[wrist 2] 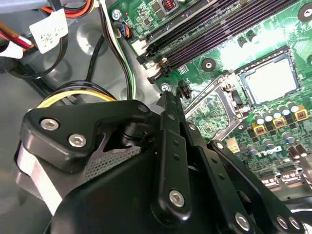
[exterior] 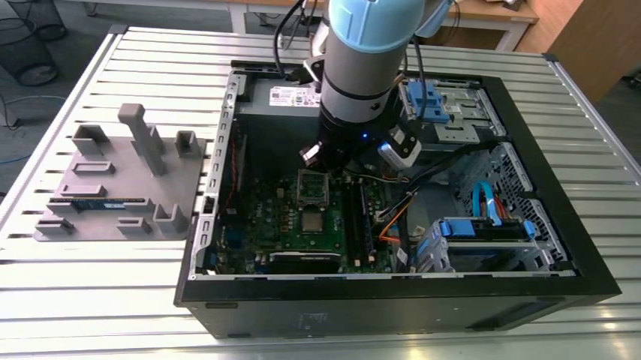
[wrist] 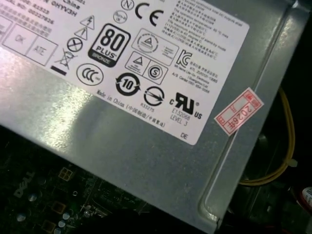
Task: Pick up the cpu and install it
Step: 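Close the cpu cover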
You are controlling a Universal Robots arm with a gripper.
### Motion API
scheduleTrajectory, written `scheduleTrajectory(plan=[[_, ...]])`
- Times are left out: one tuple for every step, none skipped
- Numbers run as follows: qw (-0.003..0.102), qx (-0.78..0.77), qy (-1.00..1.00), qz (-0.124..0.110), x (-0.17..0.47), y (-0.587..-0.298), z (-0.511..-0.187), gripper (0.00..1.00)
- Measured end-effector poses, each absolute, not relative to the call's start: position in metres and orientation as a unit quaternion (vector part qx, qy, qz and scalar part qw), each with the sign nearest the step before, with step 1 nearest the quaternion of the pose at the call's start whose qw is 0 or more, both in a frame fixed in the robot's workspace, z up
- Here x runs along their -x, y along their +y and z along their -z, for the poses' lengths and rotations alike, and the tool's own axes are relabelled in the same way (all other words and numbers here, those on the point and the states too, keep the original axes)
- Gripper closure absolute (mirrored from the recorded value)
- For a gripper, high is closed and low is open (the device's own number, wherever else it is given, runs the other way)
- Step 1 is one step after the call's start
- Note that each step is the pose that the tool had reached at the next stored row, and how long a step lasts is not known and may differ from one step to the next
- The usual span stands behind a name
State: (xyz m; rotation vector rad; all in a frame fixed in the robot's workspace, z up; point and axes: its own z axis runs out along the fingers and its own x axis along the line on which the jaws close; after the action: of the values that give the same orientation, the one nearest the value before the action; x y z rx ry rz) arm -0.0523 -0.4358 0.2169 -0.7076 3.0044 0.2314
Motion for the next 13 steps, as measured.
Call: scheduleTrajectory(plan=[[0.023, 0.231, 0.97, -0.075, 0.0523, -0.4358, -0.2174, 0.89], [0.023, 0.233, 0.969, -0.075, 0.0523, -0.4358, -0.2178, 0.89], [0.023, 0.236, 0.969, -0.075, 0.0523, -0.4358, -0.218, 0.89], [0.022, 0.24, 0.968, -0.075, 0.0523, -0.4358, -0.2183, 0.89], [0.022, 0.242, 0.967, -0.075, 0.0524, -0.4358, -0.2187, 0.89], [0.022, 0.245, 0.966, -0.075, 0.0523, -0.4358, -0.2191, 0.89], [0.022, 0.248, 0.966, -0.075, 0.0523, -0.4358, -0.2194, 0.89], [0.022, 0.25, 0.965, -0.075, 0.0523, -0.4358, -0.2195, 0.89], [0.021, 0.252, 0.965, -0.075, 0.0523, -0.4358, -0.2195, 0.89], [0.021, 0.253, 0.964, -0.075, 0.0523, -0.4358, -0.2195, 0.89], [0.021, 0.253, 0.964, -0.075, 0.0524, -0.4358, -0.2196, 0.89], [0.021, 0.253, 0.964, -0.075, 0.0523, -0.4358, -0.2196, 0.89], [0.021, 0.253, 0.964, -0.075, 0.0523, -0.4358, -0.2196, 0.89]])
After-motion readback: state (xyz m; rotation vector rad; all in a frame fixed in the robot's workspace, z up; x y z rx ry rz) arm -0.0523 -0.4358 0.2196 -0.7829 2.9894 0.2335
